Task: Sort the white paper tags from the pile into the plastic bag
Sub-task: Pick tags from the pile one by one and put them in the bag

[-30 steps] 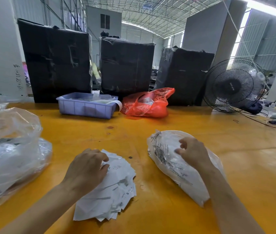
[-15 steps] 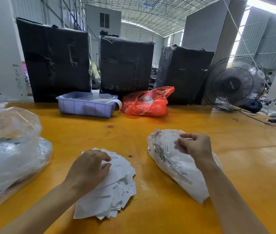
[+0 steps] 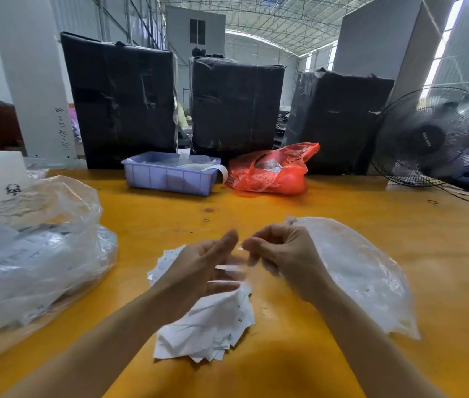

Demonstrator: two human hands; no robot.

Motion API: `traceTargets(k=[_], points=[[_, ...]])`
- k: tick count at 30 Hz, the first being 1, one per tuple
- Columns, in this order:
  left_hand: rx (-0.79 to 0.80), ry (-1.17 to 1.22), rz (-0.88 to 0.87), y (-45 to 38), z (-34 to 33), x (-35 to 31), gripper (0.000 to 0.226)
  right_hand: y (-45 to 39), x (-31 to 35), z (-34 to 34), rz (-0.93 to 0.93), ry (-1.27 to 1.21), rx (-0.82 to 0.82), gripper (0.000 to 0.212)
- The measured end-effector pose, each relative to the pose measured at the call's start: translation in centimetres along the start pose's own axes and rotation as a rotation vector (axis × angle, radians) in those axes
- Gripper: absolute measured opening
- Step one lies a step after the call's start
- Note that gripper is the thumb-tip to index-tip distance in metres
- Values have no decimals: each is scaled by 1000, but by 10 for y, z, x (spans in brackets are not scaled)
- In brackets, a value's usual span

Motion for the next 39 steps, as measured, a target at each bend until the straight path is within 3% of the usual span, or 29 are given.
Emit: traceTargets(k=[2, 5, 7, 10, 13, 15, 17, 19, 21, 23, 26, 27, 29, 31, 33, 34, 36, 39], points=[[60, 0, 23, 6, -5, 0, 44, 8, -3, -18, 16, 41, 29, 14], [-14, -6, 11, 6, 2, 2, 22, 12, -9, -22, -12, 76, -7, 19], [-91, -25, 4, 4, 10, 2, 21, 12, -13, -23, -96, 49, 29, 18], [-192, -79, -23, 1, 21, -1, 20, 13, -23, -23, -282, -29, 157, 43], [-254, -4, -11, -1, 28, -2, 9, 11, -23, -14, -333, -27, 221, 51], [-260, 68, 8, -2, 30, -3, 4, 2, -16, 2, -293, -10, 161, 51], [-256, 127, 37, -4, 32, -2, 7, -14, -9, 35, -172, 52, -44, 46], [-249, 169, 66, -5, 34, -2, 9, -27, 2, 86, 52, 344, -367, 33], [-243, 182, 86, -5, 34, -1, 11, -29, 7, 124, 195, 805, -591, 21], [-243, 191, 103, -7, 35, 0, 12, -31, -11, 138, 98, 1106, -555, 15], [-255, 169, 124, -7, 39, 2, 13, -27, -45, 129, -118, 1444, -263, 9], [-260, 154, 129, -7, 40, 3, 13, -25, -44, 126, -135, 1524, -241, 9], [-272, 119, 134, -6, 43, 3, 15, -24, -21, 121, -44, 1601, -382, 14], [-274, 98, 137, -6, 44, 3, 20, -19, 14, 105, 235, 1449, -602, 18], [-255, 77, 129, -5, 43, 1, 25, -6, 38, 71, 487, 1051, -603, 16], [-244, 65, 123, -4, 42, 0, 27, -4, 39, 51, 477, 825, -493, 16], [-247, 58, 113, -4, 41, -1, 30, 3, 23, 6, 248, 478, -195, 25], [-300, 145, 124, -7, 43, 0, 29, 27, -11, -46, -130, 264, 161, 48]])
Point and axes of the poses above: each hand's wrist, its own y-axis away from the middle knuckle, its own z-axis out of the back of the hand, x = y × z, the point moved 8 cm from there along -y, towards the middle knuckle, and after that the axes turned 14 degrees about -x, right-handed, at the moved point
